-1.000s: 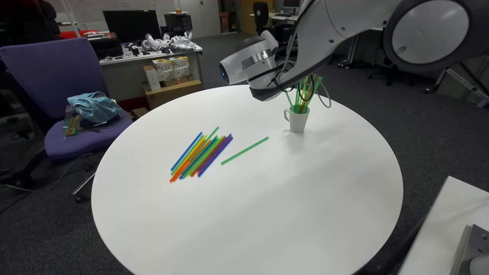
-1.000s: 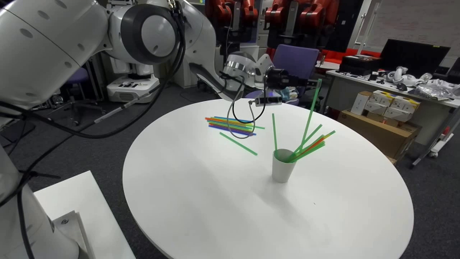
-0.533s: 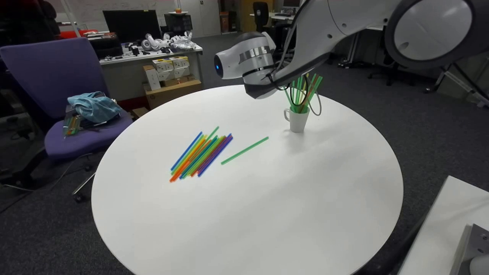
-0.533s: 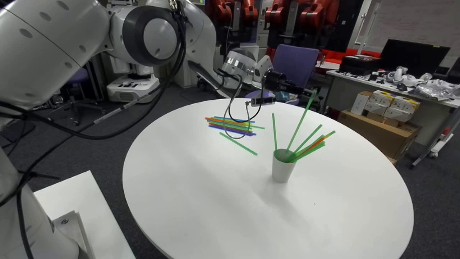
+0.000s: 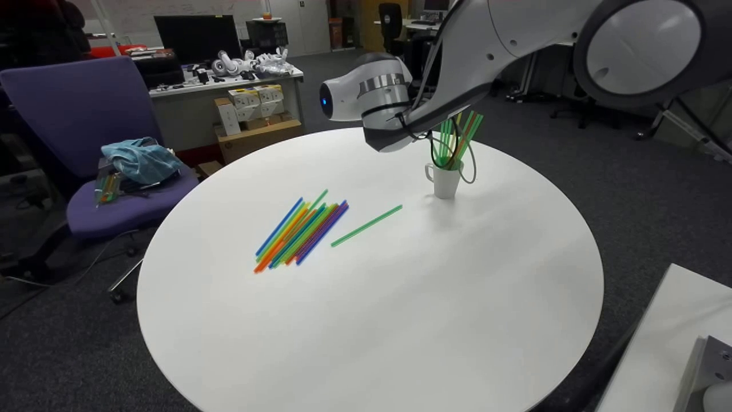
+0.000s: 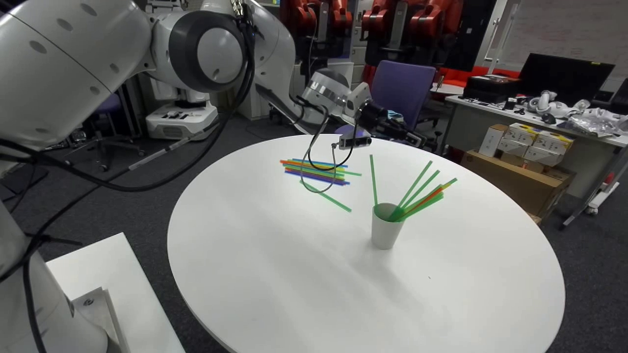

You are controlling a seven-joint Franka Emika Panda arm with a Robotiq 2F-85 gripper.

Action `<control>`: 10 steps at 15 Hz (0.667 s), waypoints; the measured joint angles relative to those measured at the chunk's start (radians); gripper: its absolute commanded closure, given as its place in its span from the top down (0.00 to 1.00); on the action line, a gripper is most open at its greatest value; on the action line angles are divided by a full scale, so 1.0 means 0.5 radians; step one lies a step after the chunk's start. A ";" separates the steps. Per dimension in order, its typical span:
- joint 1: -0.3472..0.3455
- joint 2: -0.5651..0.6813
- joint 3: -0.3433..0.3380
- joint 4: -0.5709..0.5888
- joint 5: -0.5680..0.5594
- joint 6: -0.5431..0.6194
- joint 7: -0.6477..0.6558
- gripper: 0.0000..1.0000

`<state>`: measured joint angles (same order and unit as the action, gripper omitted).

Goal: Put one green straw in the white mug.

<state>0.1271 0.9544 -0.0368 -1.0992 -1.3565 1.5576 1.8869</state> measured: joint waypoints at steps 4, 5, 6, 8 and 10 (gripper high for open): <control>-0.006 -0.004 0.011 0.019 0.171 0.138 -0.004 0.94; -0.010 -0.010 0.026 0.027 0.238 0.189 -0.021 0.99; -0.014 -0.022 0.044 0.033 0.309 0.238 -0.038 1.00; -0.015 -0.064 0.076 0.035 0.465 0.327 -0.070 1.00; -0.015 -0.108 0.098 0.035 0.636 0.422 -0.110 1.00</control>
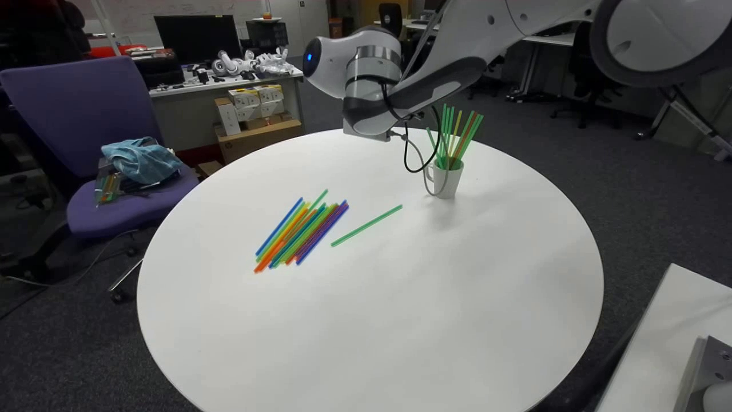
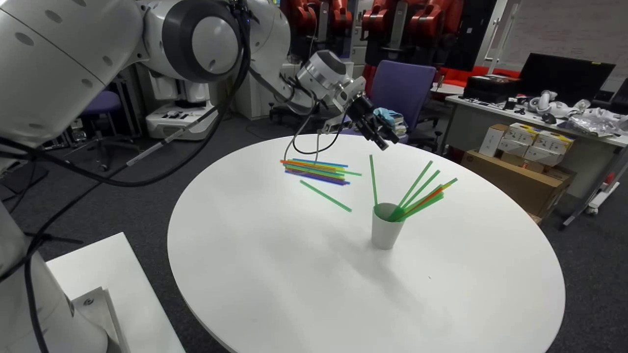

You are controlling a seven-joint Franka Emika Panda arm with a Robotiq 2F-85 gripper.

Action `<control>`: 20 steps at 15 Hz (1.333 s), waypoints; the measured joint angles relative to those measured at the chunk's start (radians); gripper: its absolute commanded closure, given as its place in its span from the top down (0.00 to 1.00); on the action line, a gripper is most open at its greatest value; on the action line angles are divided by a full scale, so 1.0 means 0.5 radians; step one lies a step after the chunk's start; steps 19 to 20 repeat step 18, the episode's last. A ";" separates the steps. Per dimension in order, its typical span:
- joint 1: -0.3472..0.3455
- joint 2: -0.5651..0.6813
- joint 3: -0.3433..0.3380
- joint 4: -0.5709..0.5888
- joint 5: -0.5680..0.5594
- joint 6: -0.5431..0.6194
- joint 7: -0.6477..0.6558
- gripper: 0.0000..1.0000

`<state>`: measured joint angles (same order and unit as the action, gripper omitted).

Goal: Put one green straw in the white mug.

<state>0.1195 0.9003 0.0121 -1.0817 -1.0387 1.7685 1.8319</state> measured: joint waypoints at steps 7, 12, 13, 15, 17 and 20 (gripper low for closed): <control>-0.091 -0.014 -0.004 -0.064 0.679 0.540 -0.113 1.00; -0.160 0.058 -0.041 -0.264 1.159 1.226 -0.300 1.00; -0.168 0.071 -0.042 -0.305 1.266 1.350 -0.376 1.00; -0.180 0.080 -0.035 -0.371 1.452 1.519 -0.535 1.00; -0.188 0.079 -0.027 -0.382 1.487 1.540 -0.565 1.00; -0.190 0.079 -0.025 -0.382 1.487 1.540 -0.565 1.00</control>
